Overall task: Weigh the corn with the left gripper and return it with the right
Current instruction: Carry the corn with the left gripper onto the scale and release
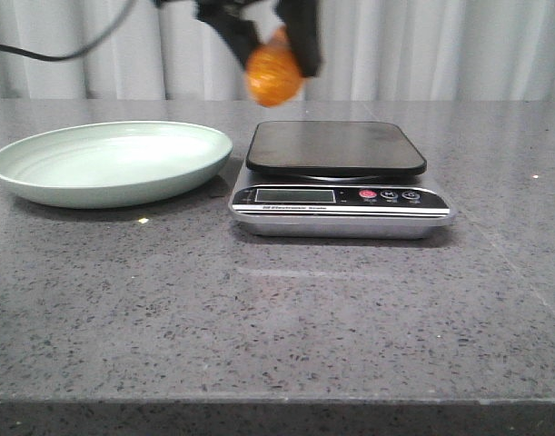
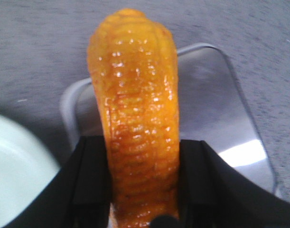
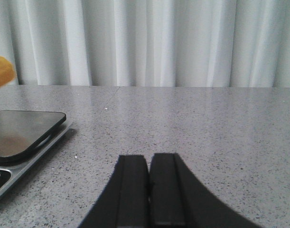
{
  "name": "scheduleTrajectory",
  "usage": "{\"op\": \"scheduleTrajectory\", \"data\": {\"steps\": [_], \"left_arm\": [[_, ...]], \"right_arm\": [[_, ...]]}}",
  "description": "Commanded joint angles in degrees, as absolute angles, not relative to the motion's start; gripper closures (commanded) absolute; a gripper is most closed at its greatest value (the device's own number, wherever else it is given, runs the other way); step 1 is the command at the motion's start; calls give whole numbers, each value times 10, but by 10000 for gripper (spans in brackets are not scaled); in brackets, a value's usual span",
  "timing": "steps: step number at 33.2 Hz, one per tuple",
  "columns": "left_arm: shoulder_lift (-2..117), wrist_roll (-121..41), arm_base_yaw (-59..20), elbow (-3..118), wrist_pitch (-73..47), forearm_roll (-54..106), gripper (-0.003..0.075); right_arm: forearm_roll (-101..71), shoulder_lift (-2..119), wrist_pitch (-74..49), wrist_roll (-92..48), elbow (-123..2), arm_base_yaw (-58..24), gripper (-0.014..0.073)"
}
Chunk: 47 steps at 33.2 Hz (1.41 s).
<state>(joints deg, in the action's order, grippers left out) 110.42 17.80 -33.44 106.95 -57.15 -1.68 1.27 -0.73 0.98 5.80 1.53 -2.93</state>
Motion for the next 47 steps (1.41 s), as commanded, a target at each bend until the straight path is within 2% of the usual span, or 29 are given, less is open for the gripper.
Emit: {"op": "scheduleTrajectory", "data": {"steps": [1,4,6,9,15,18,24,32,36,42,47], "left_arm": [[1107,177,-361,1118,-573,-19,582],[1134,177,-370,1147,-605,-20,578],[1149,177,-371,1160,-624,-21,548],[1158,177,-371,1164,-636,-20,440],[1159,177,-371,1167,-636,-20,143],[1159,180,-371,1176,-638,-20,110],[1157,182,-373,1221,-650,-15,146],[1124,177,-375,1236,-644,-35,268],[1091,164,-375,1225,-644,-73,379],[1008,134,-378,1170,-601,-69,603],[894,131,-379,1052,-521,-66,586]], "right_arm": [[17,-16,53,57,11,-31,454],[17,-16,53,57,11,-31,454],[17,-16,53,57,11,-31,454],[17,-16,53,57,11,-31,454],[17,-16,53,57,11,-31,454],[17,-16,53,57,11,-31,454],[17,-16,53,57,11,-31,454],[17,-16,53,57,11,-31,454],[17,-16,53,57,11,-31,454],[17,-16,53,57,11,-31,454],[17,-16,53,57,11,-31,454]]}}
